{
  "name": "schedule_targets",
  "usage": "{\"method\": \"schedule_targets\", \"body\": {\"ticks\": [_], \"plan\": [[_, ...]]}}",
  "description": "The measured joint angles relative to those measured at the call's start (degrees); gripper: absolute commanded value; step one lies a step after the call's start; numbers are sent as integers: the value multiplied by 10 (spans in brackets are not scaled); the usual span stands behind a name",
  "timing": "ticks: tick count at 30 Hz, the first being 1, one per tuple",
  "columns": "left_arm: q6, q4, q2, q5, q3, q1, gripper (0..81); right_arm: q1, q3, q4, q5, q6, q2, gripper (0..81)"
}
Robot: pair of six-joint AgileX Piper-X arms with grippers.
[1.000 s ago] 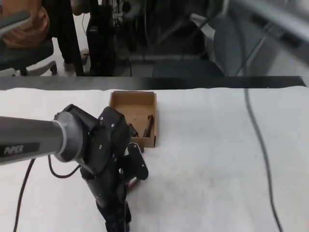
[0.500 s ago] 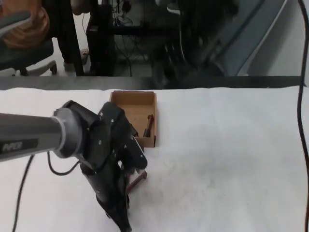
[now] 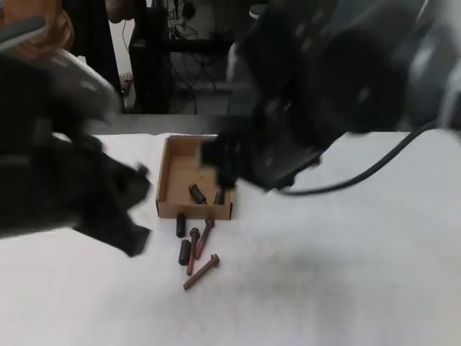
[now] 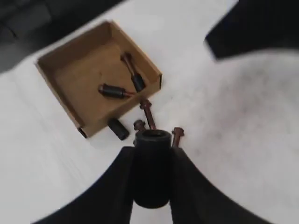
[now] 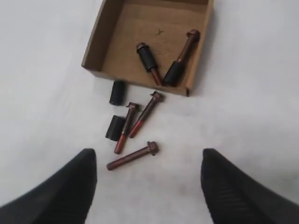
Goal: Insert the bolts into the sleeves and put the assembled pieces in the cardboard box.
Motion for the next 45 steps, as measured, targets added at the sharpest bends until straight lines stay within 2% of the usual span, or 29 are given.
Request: {"method": "schedule_targets", "body": {"ticks": [7, 11, 13, 17, 25, 36, 41, 45], "plan": [[-21, -9, -237, -34, 6, 3, 18, 11, 1, -33, 4, 91, 102, 602], [-21, 16, -310, -39, 10, 3, 18, 11, 3, -40, -6, 135, 151, 602], [-21, 38, -325, -39, 17, 3, 18, 13, 3, -47, -12, 151, 165, 570], [-21, 58, -330, -40, 28, 3, 18, 22, 3, -71, -11, 176, 184, 428], [-21, 56, -330, -15, 31, 3, 18, 32, 3, -123, -9, 221, 203, 426], [-39, 43, -341, 2, 31, 3, 18, 32, 3, -95, 29, 298, 216, 424], [-51, 38, -373, 5, 31, 3, 18, 23, 2, -87, 32, 306, 217, 315], [-50, 33, -391, -3, 31, 3, 18, 15, -12, -87, 18, 308, 231, 321]]}}
